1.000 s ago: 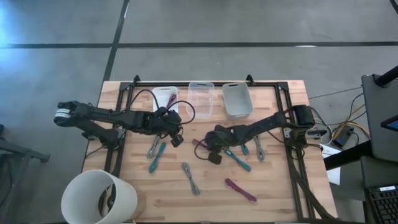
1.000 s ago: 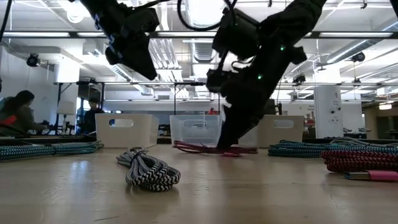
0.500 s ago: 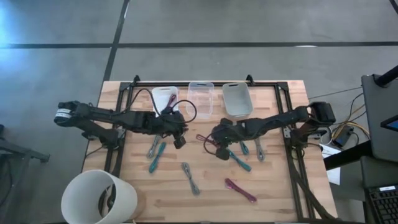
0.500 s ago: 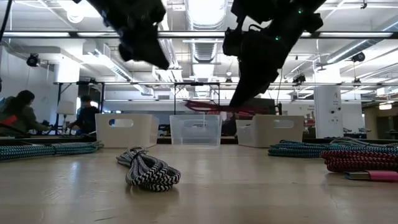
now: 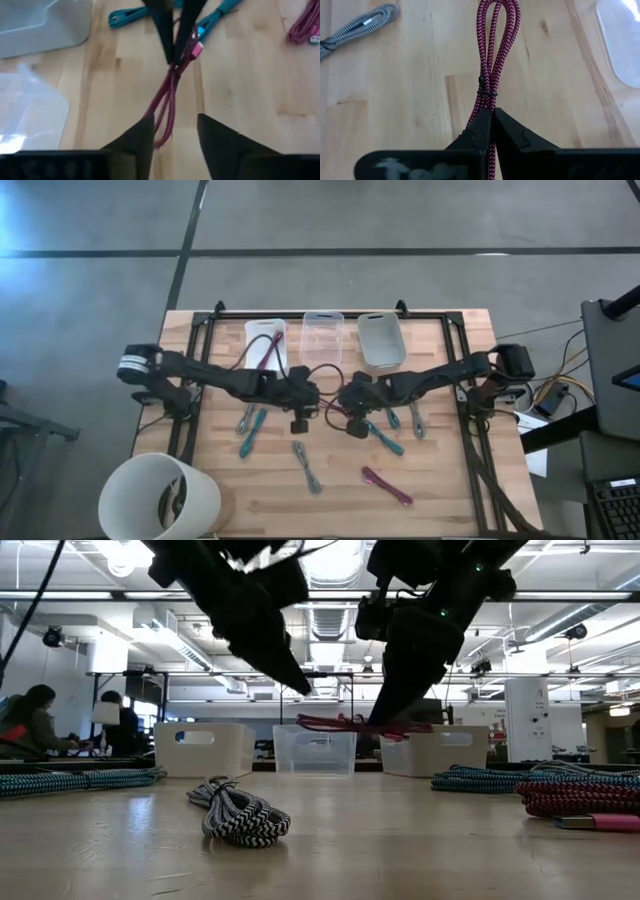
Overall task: Pick & Place USB Port
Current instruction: Put the top pink charger cable into the white bin
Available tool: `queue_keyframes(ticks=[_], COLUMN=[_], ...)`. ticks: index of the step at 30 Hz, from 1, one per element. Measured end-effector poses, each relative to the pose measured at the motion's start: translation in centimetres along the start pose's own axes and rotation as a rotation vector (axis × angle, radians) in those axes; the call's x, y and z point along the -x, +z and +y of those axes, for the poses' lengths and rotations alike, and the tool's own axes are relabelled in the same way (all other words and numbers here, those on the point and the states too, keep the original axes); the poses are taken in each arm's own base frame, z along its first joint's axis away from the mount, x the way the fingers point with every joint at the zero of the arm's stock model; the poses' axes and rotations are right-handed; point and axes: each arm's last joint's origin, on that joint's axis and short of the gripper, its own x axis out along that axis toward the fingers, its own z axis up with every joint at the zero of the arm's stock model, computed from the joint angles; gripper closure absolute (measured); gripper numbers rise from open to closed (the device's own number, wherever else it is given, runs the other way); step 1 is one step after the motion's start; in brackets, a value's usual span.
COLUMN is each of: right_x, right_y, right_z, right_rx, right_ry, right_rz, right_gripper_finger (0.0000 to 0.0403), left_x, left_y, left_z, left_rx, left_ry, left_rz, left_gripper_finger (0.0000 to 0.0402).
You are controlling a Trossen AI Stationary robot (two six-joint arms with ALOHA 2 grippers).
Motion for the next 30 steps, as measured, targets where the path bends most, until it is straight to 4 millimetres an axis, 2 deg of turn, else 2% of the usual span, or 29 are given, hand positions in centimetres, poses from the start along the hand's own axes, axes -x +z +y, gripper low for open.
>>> queue_keyframes(ticks=[7,14,21,30], right_x=[0.2,0.2,0.2,0.2], right_y=[0.3,0.5,0.6,0.7], right_z=[0.0,0.1,0.1,0.1], right_rx=[-0.002,-0.003,0.014,0.012], right_ry=[0.006,0.011,0.011,0.010], right_rz=[-0.024,-0.047,-0.051,-0.066], right_gripper_finger=[0.0392,0.0392,0.0392,0.0392], left_x=[-2.1,-3.6,-3.9,-4.0], left_y=[0.5,0.0,-0.1,-0.3], left_z=[-0.3,-0.5,-0.5,-0.2], left_rx=[-0.099,-0.111,-0.126,-0.162], left_ry=[0.000,-0.008,0.022,0.052], left_rz=[-0.063,-0.037,-0.038,-0.023], left_gripper_finger=[0.0174,0.0167,0.0211,0.0328])
